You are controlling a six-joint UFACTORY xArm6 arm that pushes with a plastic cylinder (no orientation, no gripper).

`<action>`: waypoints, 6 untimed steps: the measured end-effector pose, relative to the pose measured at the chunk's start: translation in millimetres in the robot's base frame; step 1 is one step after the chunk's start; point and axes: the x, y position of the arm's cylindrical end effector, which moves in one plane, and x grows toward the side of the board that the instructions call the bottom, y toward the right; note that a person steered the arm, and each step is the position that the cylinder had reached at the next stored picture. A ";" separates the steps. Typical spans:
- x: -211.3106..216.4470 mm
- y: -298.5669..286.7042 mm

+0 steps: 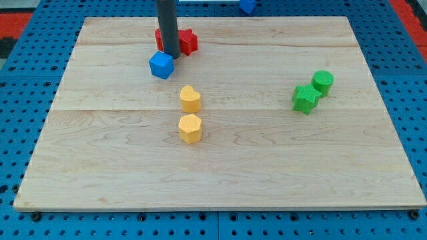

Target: Slide the blue cube towards the center left

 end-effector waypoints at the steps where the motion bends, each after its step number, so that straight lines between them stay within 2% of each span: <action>1: -56.7 67.2; 2: -45.4 77.1; 3: 29.3 6.2; 4: 36.0 -67.7; 5: 0.3 -41.3; 6: -33.0 -53.3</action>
